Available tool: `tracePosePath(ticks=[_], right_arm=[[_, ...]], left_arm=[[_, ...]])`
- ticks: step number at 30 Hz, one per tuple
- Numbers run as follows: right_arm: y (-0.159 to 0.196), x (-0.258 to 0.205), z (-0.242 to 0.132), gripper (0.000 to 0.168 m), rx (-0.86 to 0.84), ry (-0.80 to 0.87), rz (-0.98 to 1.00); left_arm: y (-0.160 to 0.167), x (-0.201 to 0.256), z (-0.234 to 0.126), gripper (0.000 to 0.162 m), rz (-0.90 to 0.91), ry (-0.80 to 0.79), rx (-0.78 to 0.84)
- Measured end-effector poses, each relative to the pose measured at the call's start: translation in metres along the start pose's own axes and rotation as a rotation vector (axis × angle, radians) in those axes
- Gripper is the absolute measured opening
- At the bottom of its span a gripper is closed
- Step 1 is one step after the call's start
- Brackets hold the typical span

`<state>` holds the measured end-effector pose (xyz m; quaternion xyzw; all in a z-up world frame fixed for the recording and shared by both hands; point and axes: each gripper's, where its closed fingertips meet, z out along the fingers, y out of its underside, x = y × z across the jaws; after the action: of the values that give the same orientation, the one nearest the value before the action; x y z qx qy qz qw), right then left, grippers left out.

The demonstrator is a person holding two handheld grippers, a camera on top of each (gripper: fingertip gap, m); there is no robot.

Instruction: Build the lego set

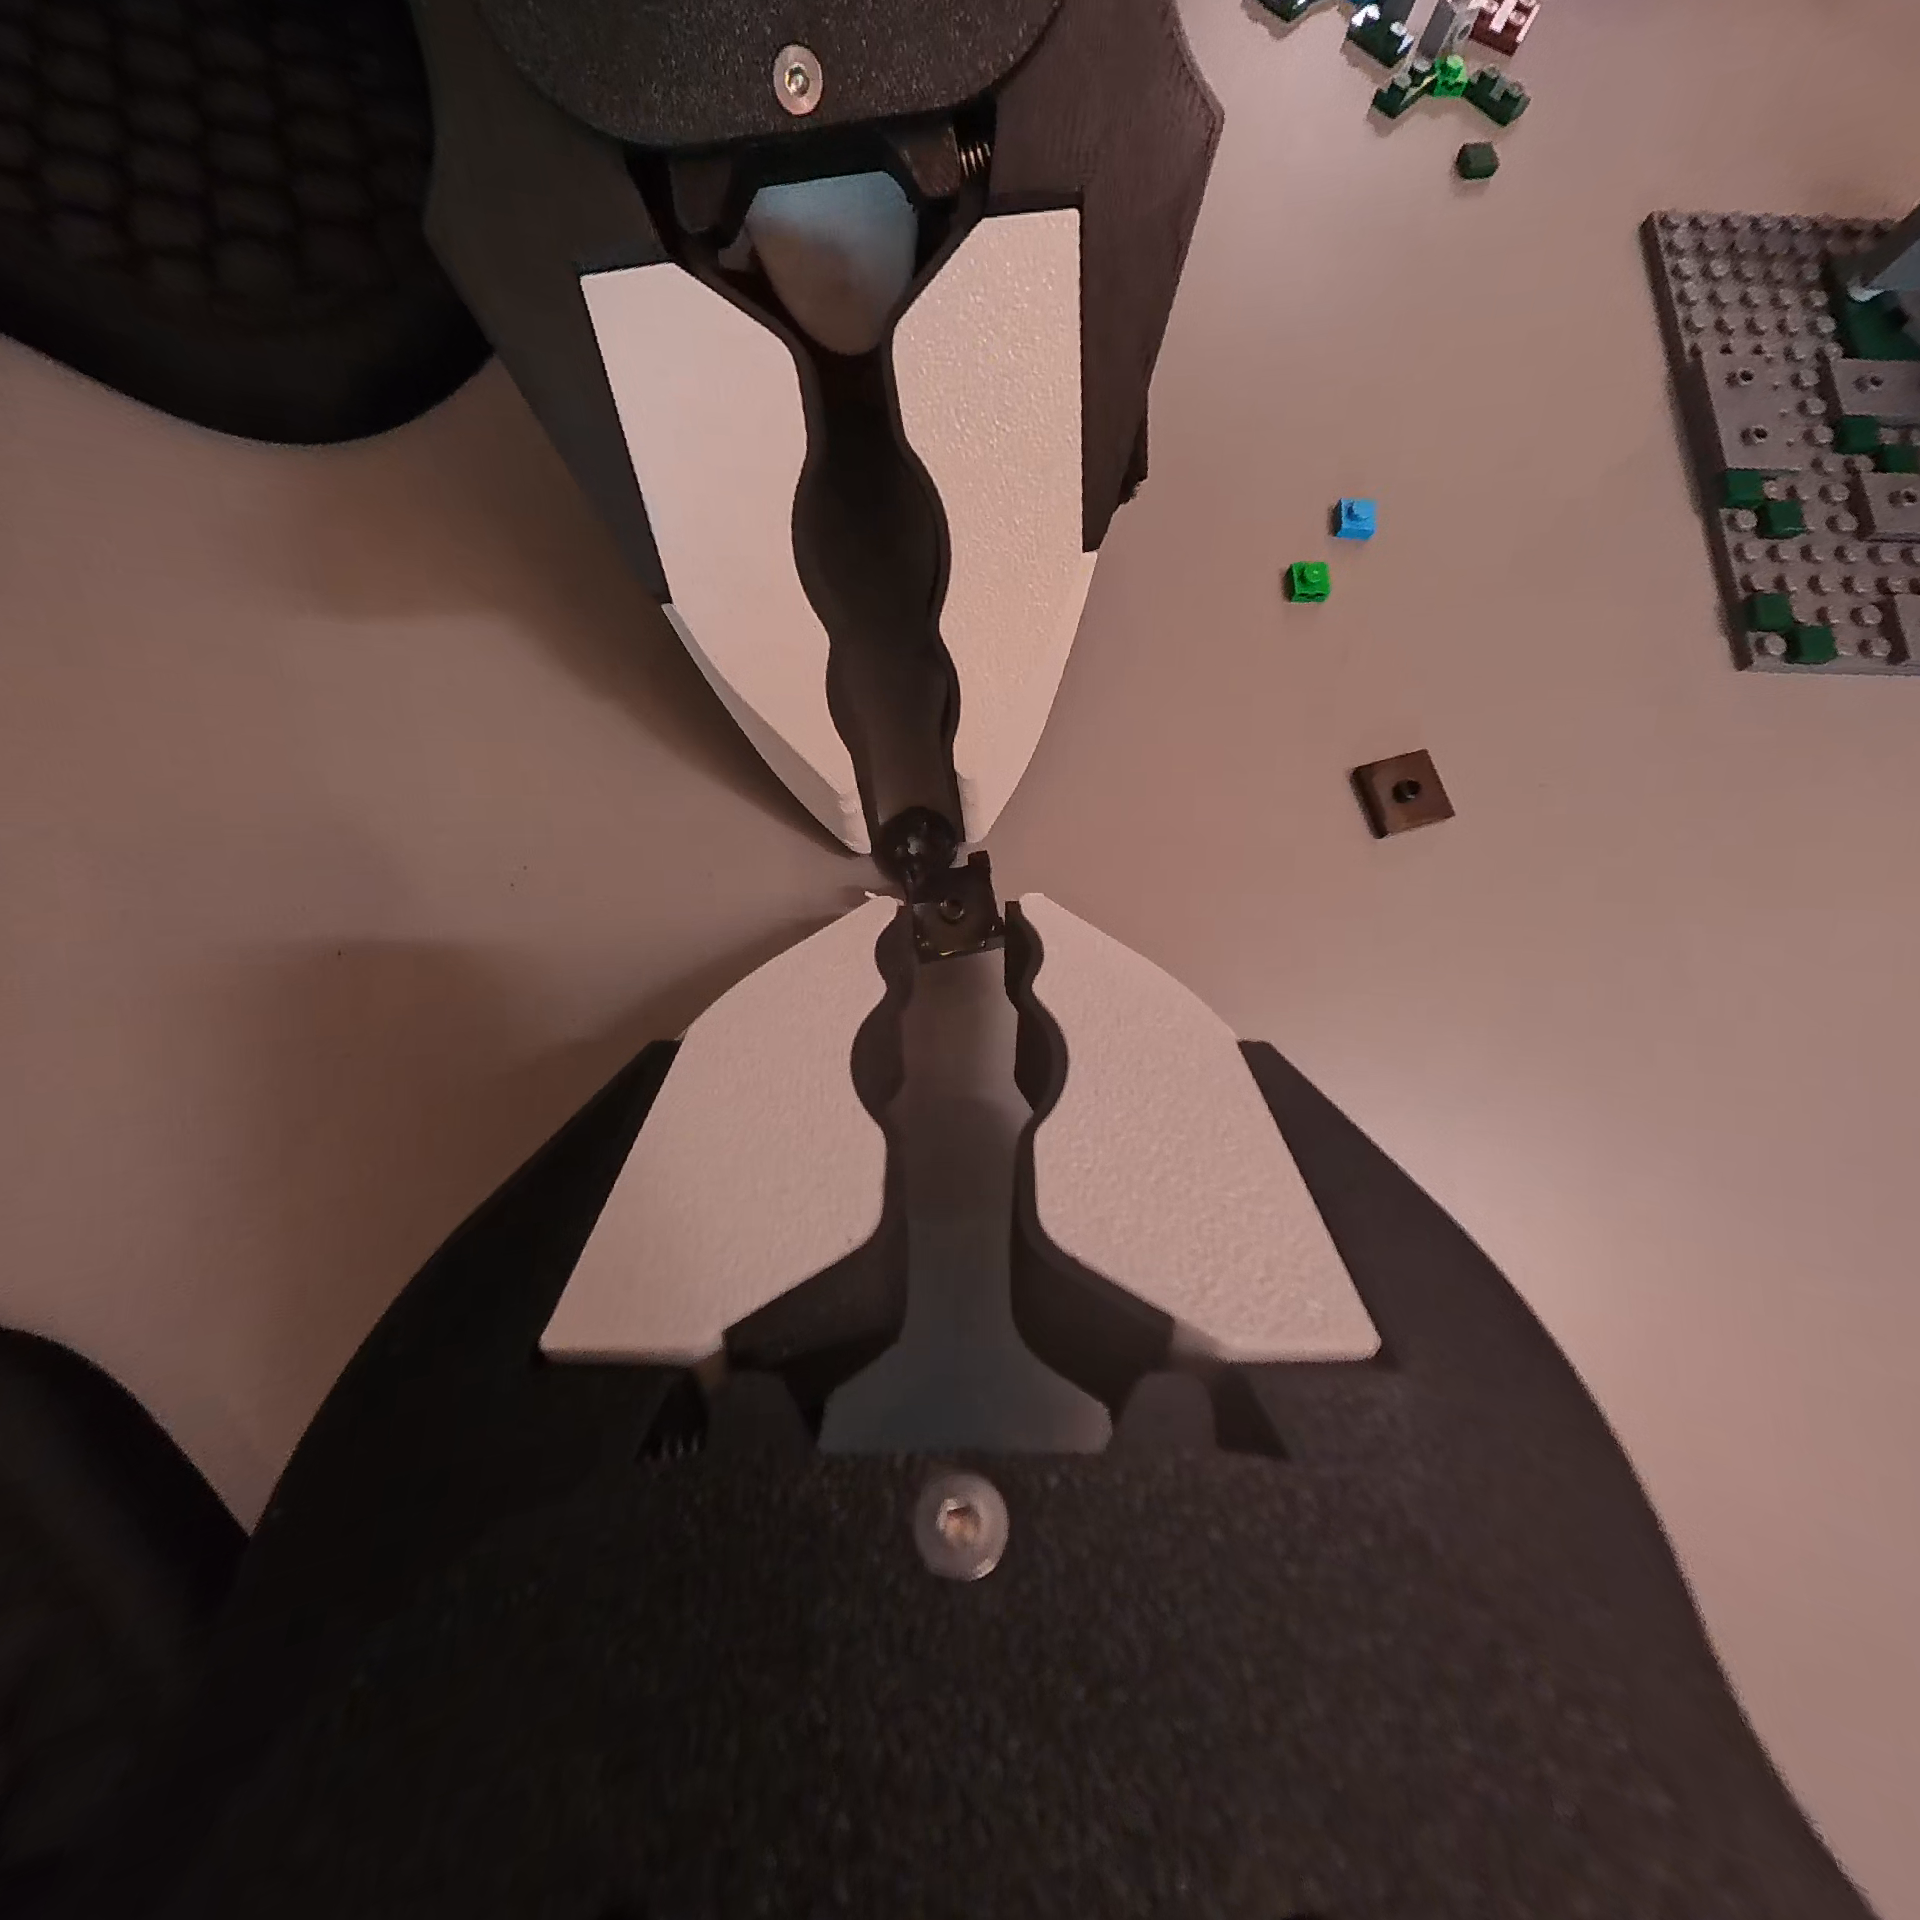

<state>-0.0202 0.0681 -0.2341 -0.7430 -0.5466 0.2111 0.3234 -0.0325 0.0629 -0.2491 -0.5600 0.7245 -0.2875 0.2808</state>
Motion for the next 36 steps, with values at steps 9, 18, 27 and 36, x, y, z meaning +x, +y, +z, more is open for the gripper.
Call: tracePosePath(ticks=[9,18,27,36], right_arm=[[-0.003,-0.001,-0.002,0.016,0.027,-0.004,0.017],[-0.014,-0.006,0.003,0.016,0.066,-0.012,0.007],[-0.012,-0.012,0.013,0.017,0.034,-0.022,-0.019],[-0.012,-0.014,0.017,0.017,0.029,-0.032,-0.018]], left_arm=[[0.001,0.001,-0.004,0.016,0.003,-0.004,0.006],[-0.002,-0.002,-0.006,0.015,0.043,-0.051,0.020],[0.002,0.003,-0.004,0.016,0.030,-0.010,0.018],[0.005,0.004,-0.006,0.020,0.011,0.007,0.015]])
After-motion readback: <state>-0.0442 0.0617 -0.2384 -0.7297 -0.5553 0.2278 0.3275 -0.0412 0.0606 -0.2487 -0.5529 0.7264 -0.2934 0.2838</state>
